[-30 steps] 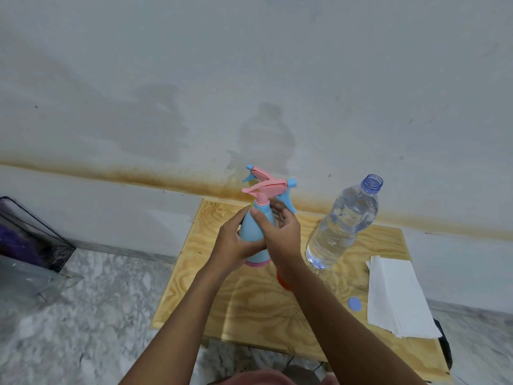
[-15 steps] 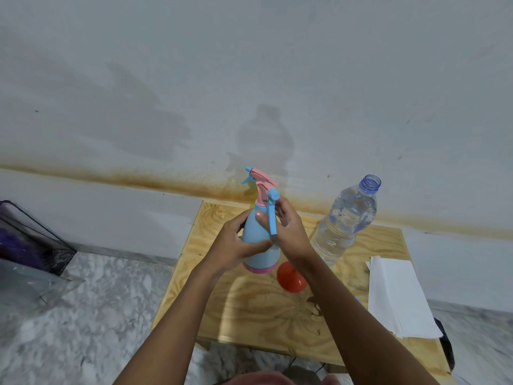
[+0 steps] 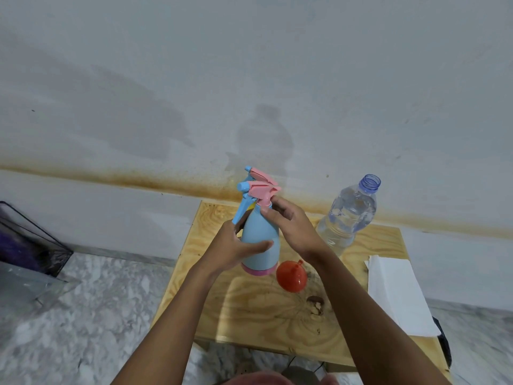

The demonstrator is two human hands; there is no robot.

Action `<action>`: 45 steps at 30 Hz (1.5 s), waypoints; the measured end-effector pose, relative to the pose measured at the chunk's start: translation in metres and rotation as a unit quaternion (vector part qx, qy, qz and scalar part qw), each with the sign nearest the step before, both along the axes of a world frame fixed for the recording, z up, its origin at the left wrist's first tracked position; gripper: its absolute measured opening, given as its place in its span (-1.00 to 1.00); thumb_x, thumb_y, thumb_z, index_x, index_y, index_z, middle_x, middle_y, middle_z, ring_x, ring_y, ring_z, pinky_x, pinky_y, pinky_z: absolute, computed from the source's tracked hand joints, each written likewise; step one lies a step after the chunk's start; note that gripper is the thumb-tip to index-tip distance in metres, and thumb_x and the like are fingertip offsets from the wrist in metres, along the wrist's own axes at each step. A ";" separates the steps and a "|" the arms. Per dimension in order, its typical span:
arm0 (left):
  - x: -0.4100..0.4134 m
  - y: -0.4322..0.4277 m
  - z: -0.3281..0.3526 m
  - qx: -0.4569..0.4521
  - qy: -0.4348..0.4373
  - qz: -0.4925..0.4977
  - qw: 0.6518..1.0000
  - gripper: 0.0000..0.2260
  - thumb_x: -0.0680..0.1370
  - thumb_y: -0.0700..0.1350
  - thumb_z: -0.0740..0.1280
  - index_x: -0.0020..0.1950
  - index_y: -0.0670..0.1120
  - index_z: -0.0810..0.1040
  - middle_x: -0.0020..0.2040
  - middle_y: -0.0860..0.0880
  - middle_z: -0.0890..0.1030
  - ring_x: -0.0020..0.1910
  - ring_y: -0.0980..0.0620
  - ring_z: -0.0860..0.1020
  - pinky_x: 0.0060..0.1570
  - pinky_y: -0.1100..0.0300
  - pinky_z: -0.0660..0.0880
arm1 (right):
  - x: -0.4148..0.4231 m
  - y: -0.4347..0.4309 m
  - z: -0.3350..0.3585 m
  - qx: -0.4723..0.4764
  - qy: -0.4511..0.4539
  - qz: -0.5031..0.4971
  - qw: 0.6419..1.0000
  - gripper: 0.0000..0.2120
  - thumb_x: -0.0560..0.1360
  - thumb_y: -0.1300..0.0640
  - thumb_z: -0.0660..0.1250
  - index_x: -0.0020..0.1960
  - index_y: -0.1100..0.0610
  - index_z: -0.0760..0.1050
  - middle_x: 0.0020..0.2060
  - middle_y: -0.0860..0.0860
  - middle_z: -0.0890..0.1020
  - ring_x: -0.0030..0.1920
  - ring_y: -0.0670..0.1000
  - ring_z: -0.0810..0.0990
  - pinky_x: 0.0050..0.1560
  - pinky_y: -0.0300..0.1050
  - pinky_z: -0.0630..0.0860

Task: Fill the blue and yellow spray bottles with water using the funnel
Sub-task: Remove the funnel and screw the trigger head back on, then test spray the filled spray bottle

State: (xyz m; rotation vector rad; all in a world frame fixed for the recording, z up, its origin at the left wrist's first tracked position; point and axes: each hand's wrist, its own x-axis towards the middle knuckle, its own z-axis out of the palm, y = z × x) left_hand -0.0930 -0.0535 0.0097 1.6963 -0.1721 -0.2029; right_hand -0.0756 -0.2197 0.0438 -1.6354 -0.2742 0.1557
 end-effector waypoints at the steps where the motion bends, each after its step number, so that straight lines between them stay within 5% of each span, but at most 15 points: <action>1: 0.001 0.001 0.000 0.001 0.004 -0.002 1.000 -0.54 0.40 -0.11 0.58 0.23 0.19 0.55 0.13 0.16 0.67 0.12 0.17 0.64 0.03 0.18 0.61 | 0.001 -0.002 0.001 -0.016 -0.009 0.009 1.000 -0.79 0.61 0.11 0.30 0.18 0.18 0.57 0.04 0.12 0.66 0.07 0.00 0.61 0.13 0.09 0.53; 6: 0.002 -0.003 -0.001 -0.001 0.000 0.022 1.000 -0.53 0.37 -0.07 0.59 0.21 0.23 0.55 0.09 0.17 0.67 0.07 0.20 0.64 -0.10 0.24 0.58 | -0.001 0.005 0.002 -0.088 -0.070 -0.035 0.993 -0.82 0.63 0.04 0.28 0.17 -0.01 0.60 -0.02 -0.15 0.68 0.03 -0.13 0.63 0.03 -0.16 0.54; 11: 0.005 -0.011 -0.004 -0.010 -0.021 0.026 0.999 -0.49 0.34 -0.07 0.55 0.27 0.10 0.57 0.10 0.06 0.68 0.07 0.07 0.66 0.00 0.01 0.62 | -0.004 0.017 -0.008 -0.083 -0.075 -0.121 0.986 -0.82 0.60 -0.04 0.30 0.14 -0.06 0.61 -0.06 -0.11 0.69 0.00 -0.02 0.65 0.03 0.15 0.59; 14: 0.006 -0.012 -0.007 -0.017 -0.026 0.021 0.999 -0.50 0.39 -0.14 0.55 0.30 0.05 0.56 0.12 0.04 0.68 0.09 0.05 0.66 0.03 -0.02 0.63 | -0.004 0.021 -0.011 -0.085 -0.084 -0.157 0.980 -0.84 0.59 -0.07 0.30 0.08 -0.09 0.61 -0.11 -0.09 0.68 -0.04 -0.01 0.65 -0.01 0.15 0.60; 19: 0.007 -0.003 -0.009 0.005 -0.014 -0.002 1.000 -0.53 0.39 -0.09 0.57 0.27 0.10 0.57 0.12 0.09 0.68 0.10 0.10 0.65 0.06 -0.03 0.63 | 0.000 0.009 -0.008 -0.072 -0.056 -0.101 0.991 -0.88 0.57 0.06 0.38 0.04 0.08 0.64 -0.12 -0.12 0.69 -0.07 -0.13 0.63 -0.04 -0.11 0.55; 28: 0.007 -0.004 -0.016 -0.003 -0.015 -0.013 1.000 -0.56 0.39 -0.11 0.57 0.23 0.09 0.59 0.09 0.07 0.68 0.11 0.06 0.63 0.04 -0.03 0.63 | -0.001 0.017 -0.017 -0.064 -0.063 -0.145 0.985 -0.80 0.48 -0.02 0.42 -0.04 0.11 0.64 -0.16 -0.03 0.68 -0.09 -0.03 0.64 -0.06 -0.01 0.56; 36: 0.008 0.001 -0.015 0.009 0.045 -0.086 0.995 -0.54 0.31 -0.04 0.59 0.19 0.03 0.63 0.11 0.04 0.69 0.16 0.05 0.63 0.17 -0.10 0.58 | 0.023 0.009 0.004 -0.104 0.045 0.099 0.989 -0.66 0.43 -0.20 0.35 0.18 -0.16 0.53 0.11 -0.04 0.67 0.09 -0.11 0.62 0.21 -0.10 0.51; 41: 0.003 0.006 -0.021 -0.010 0.067 -0.076 0.995 -0.48 0.36 -0.06 0.59 0.30 0.02 0.57 0.20 0.02 0.66 0.22 0.01 0.60 0.23 -0.14 0.55 | 0.031 0.016 -0.002 -0.090 0.058 0.014 0.994 -0.76 0.52 -0.16 0.34 0.13 -0.10 0.57 0.06 0.05 0.66 0.08 0.10 0.64 0.25 0.19 0.52; 45: 0.001 0.011 -0.026 0.021 0.077 -0.076 0.994 -0.41 0.32 -0.02 0.61 0.32 0.03 0.54 0.19 0.06 0.65 0.22 0.04 0.60 0.19 -0.13 0.57 | 0.029 0.020 -0.006 -0.066 0.046 0.000 0.997 -0.51 0.48 -0.21 0.33 0.32 0.02 0.53 0.16 0.03 0.64 0.14 0.06 0.62 0.21 0.17 0.56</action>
